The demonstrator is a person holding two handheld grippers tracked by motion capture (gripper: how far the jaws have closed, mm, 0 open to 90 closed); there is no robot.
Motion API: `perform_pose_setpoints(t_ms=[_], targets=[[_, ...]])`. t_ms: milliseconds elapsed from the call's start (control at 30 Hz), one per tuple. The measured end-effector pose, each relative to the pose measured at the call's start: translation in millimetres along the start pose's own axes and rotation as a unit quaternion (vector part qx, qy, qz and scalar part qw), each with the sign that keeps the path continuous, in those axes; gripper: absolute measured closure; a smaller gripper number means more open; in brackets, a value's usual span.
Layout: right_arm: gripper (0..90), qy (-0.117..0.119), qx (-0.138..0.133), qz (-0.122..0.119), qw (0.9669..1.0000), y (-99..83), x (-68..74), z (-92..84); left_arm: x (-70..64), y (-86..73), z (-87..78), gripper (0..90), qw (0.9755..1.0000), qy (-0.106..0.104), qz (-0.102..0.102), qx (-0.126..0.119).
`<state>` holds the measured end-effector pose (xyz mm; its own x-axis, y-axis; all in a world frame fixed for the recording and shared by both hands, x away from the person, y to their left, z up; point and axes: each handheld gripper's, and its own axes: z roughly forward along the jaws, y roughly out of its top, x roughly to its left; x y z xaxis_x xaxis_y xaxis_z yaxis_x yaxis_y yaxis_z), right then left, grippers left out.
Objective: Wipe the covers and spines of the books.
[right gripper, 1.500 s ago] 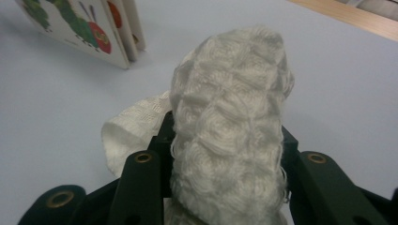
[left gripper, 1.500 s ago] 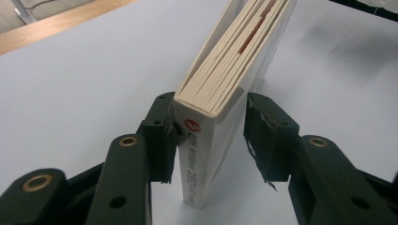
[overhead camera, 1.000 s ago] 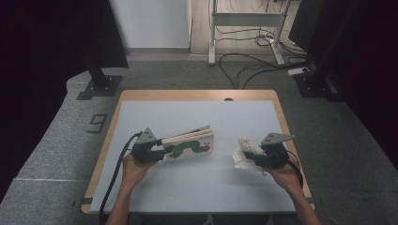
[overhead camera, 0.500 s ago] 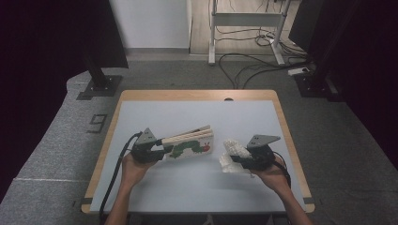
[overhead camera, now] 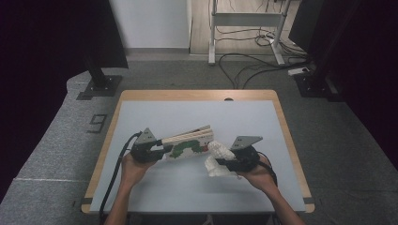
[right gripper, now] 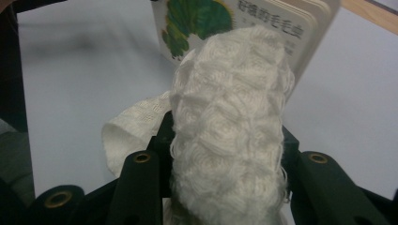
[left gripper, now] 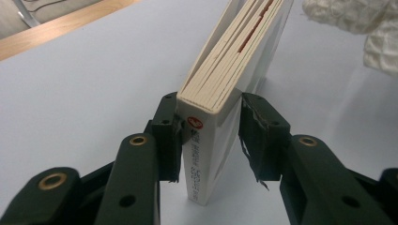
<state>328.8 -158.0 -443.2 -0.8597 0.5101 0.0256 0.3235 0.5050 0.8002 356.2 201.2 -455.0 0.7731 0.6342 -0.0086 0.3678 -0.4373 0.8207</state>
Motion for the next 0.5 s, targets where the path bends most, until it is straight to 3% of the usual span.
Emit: perform_pose_setpoints(t_ms=[500], targets=[[57.9, 0.038, 0.003, -0.027, 0.9989, 20.9, 22.6, 32.0, 0.4, 0.1, -0.3, 60.7, 1.0000, -0.002, 0.001, 0.001]])
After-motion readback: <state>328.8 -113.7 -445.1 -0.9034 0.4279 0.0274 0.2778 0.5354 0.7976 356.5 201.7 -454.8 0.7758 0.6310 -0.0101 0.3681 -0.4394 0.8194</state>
